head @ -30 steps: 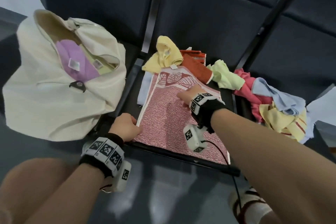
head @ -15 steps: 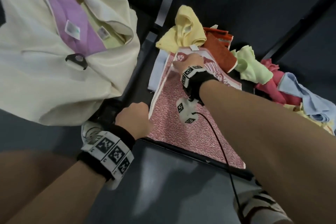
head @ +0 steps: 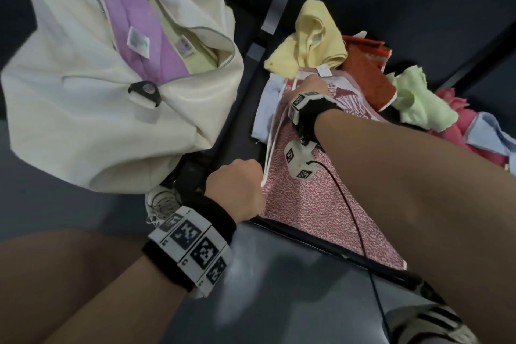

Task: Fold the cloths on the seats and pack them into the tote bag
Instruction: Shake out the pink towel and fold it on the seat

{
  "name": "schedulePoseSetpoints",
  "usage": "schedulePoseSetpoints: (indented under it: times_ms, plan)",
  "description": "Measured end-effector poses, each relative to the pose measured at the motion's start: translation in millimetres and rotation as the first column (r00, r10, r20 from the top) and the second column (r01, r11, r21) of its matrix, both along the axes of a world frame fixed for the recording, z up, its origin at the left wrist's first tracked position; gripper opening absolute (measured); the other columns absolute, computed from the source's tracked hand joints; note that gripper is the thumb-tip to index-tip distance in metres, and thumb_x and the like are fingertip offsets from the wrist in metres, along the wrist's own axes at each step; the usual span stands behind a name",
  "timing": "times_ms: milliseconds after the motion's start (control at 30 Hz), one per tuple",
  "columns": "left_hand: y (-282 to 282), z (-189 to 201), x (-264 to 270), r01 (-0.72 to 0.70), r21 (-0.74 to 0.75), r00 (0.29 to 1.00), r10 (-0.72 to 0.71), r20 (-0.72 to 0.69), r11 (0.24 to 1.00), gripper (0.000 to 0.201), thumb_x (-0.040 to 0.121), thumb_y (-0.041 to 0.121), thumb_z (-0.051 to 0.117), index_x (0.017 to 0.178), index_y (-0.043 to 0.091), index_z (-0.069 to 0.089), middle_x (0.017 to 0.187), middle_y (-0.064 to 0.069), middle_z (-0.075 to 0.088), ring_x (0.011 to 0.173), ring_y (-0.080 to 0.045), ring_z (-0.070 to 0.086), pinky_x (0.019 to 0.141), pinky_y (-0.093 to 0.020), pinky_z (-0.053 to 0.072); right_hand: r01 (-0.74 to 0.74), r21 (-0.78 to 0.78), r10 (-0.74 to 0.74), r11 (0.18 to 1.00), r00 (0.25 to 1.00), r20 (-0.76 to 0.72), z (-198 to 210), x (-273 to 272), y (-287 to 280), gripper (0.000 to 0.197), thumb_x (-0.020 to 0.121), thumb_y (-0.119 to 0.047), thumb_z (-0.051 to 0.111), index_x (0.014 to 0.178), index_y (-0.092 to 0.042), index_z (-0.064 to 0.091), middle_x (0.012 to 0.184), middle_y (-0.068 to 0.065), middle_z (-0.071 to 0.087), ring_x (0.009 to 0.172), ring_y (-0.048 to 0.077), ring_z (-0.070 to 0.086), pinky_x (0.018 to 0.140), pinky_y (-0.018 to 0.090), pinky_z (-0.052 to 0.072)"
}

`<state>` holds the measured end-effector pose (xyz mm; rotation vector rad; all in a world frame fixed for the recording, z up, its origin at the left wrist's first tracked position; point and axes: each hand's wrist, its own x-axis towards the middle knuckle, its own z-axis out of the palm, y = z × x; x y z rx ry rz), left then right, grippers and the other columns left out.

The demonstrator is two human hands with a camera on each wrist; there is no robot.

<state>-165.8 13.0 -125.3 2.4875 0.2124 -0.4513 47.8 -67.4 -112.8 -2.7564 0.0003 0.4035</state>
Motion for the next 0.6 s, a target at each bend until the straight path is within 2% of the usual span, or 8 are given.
schedulePoseSetpoints:
  times_ms: [133,233,267,333,400,467,533,600]
  plan:
    - [-1,3,1,0.013,-0.062,1.0,-0.012,0.011,0.998,0.023,0.083,0.022,0.062,0.104,0.013,0.063,0.101,-0.005,0.063,0.096,-0.032,0.063,0.078,-0.034,0.051,0.023,0.065,-0.019,0.998,0.998,-0.057,11,4,-8,0.052,0.089,-0.025,0.069,0.135,-0.009,0.052,0.139,0.011,0.051,0.126,0.026,0.051,0.075,0.023,0.039]
    - [-8,11,0,0.034,-0.121,0.999,-0.03,0.032,0.992,0.016,0.08,0.025,0.062,0.093,0.017,0.065,0.091,-0.002,0.064,0.088,-0.03,0.064,0.075,-0.034,0.053,0.025,0.083,-0.019,0.996,0.998,-0.064,19,5,-13,0.055,0.088,-0.025,0.069,0.136,-0.008,0.05,0.14,0.012,0.051,0.127,0.027,0.051,0.056,0.016,0.033]
    - [-11,13,0,0.04,-0.136,0.998,-0.035,0.043,0.99,0.015,0.08,0.026,0.062,0.092,0.018,0.065,0.09,-0.002,0.064,0.087,-0.029,0.064,0.076,-0.035,0.054,0.023,0.083,-0.019,0.996,0.998,-0.058,19,4,-14,0.054,0.088,-0.026,0.069,0.136,-0.007,0.05,0.14,0.012,0.051,0.127,0.027,0.051,0.054,0.013,0.03]
    - [-17,16,0,0.044,-0.147,0.997,-0.035,0.063,0.988,0.015,0.081,0.027,0.06,0.092,0.018,0.065,0.089,-0.001,0.064,0.086,-0.029,0.063,0.078,-0.037,0.054,0.027,0.085,-0.022,0.996,0.998,-0.056,17,2,-13,0.054,0.089,-0.027,0.068,0.136,-0.008,0.051,0.139,0.012,0.052,0.126,0.027,0.051,0.055,0.013,0.029]
    - [-22,16,1,0.055,-0.13,0.996,-0.045,0.08,0.99,0.015,0.082,0.025,0.059,0.092,0.017,0.064,0.087,-0.001,0.062,0.084,-0.03,0.062,0.075,-0.036,0.053,0.01,0.079,-0.006,0.997,0.998,-0.055,15,-2,-10,0.053,0.089,-0.031,0.068,0.135,-0.009,0.052,0.137,0.01,0.053,0.125,0.026,0.052,0.057,0.017,0.034]
    - [-24,15,2,0.071,-0.116,0.995,-0.061,0.085,0.991,0.013,0.082,0.024,0.058,0.09,0.015,0.062,0.082,0.0,0.057,0.078,-0.029,0.056,0.069,-0.033,0.046,-0.015,0.041,0.019,0.999,0.996,-0.088,10,-6,-5,0.056,0.085,-0.037,0.071,0.132,-0.011,0.054,0.135,0.01,0.055,0.123,0.027,0.054,0.072,0.025,0.043]
    - [-24,15,2,0.073,-0.113,0.995,-0.064,0.078,0.991,0.012,0.081,0.023,0.059,0.09,0.015,0.062,0.079,0.001,0.053,0.078,-0.028,0.054,0.068,-0.031,0.04,-0.051,-0.004,0.05,0.999,0.995,-0.085,2,-9,-1,0.056,0.084,-0.036,0.073,0.13,-0.01,0.056,0.134,0.012,0.055,0.122,0.028,0.054,0.087,0.031,0.044]
    - [-22,16,3,0.069,-0.112,0.995,-0.06,0.076,0.991,0.014,0.081,0.023,0.061,0.093,0.016,0.063,0.081,0.002,0.054,0.082,-0.028,0.057,0.069,-0.03,0.04,-0.048,-0.016,0.047,0.999,0.997,-0.066,-4,-9,0,0.047,0.088,-0.027,0.068,0.13,-0.009,0.056,0.128,0.011,0.057,0.12,0.026,0.055,0.088,0.03,0.044]
